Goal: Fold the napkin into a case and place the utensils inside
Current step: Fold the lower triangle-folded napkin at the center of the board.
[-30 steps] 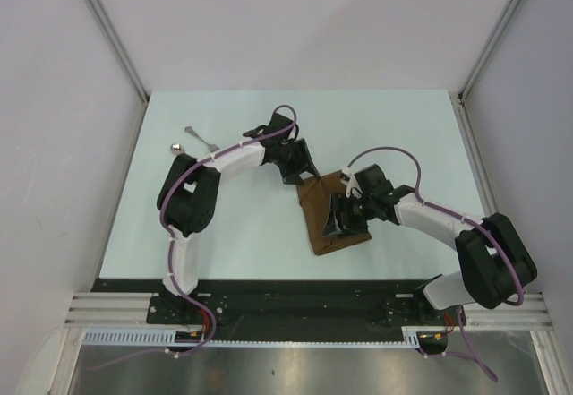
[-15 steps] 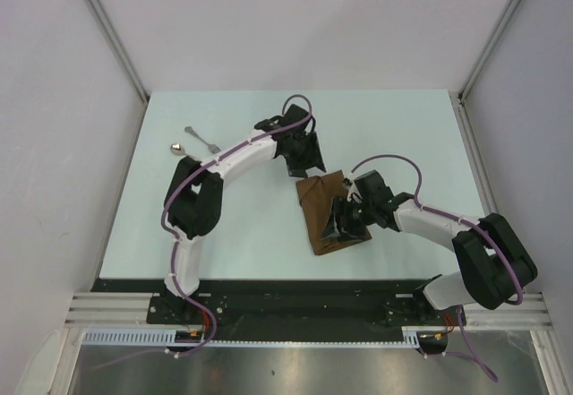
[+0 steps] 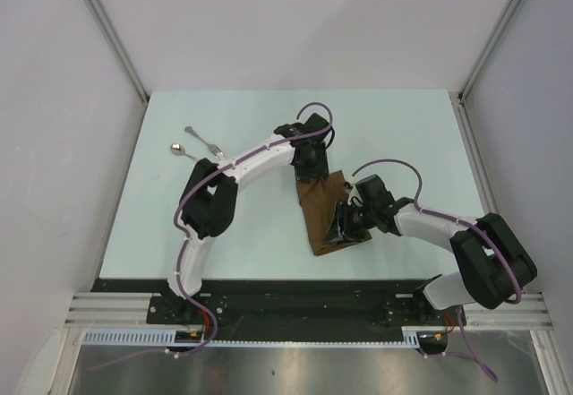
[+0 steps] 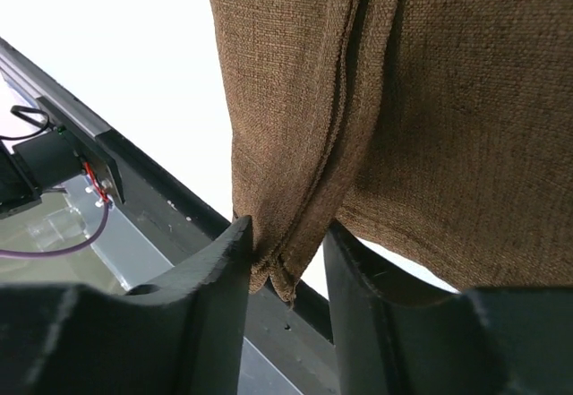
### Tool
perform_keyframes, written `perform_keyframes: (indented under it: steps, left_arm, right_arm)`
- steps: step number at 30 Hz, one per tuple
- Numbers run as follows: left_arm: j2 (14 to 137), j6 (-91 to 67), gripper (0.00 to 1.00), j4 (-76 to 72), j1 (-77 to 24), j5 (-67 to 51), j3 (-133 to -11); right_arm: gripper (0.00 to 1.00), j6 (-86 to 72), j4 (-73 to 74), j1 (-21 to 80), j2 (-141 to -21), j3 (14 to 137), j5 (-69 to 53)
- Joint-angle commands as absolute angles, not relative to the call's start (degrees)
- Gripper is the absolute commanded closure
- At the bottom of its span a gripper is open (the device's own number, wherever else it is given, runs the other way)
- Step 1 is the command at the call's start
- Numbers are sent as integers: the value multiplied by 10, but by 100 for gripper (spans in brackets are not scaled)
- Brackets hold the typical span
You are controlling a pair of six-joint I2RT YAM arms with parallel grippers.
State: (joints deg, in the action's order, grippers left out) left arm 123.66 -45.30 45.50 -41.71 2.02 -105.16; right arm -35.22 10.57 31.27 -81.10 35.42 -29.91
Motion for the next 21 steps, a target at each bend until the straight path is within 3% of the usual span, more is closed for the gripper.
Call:
perform_keyframes:
  steps: [1, 11, 17, 18, 21]
  left_arm:
    - [1254, -424, 46, 466, -420, 58, -1101]
    - [1313, -427, 50, 484, -422, 54, -1157]
    - [1312, -413, 75, 471, -419, 48, -1161]
    - [1315, -412, 85, 472, -418, 47, -1163]
    - [1314, -413, 100, 482, -414, 55, -1165]
  right_arm:
    - [61, -358, 70, 311, -819, 347, -316]
    - [78, -343, 65, 296, -816, 350, -331]
    - [90, -311, 84, 277, -816, 362, -343]
    - [91, -308, 85, 276, -817, 364, -344]
    - [94, -289, 99, 272, -818, 375, -344]
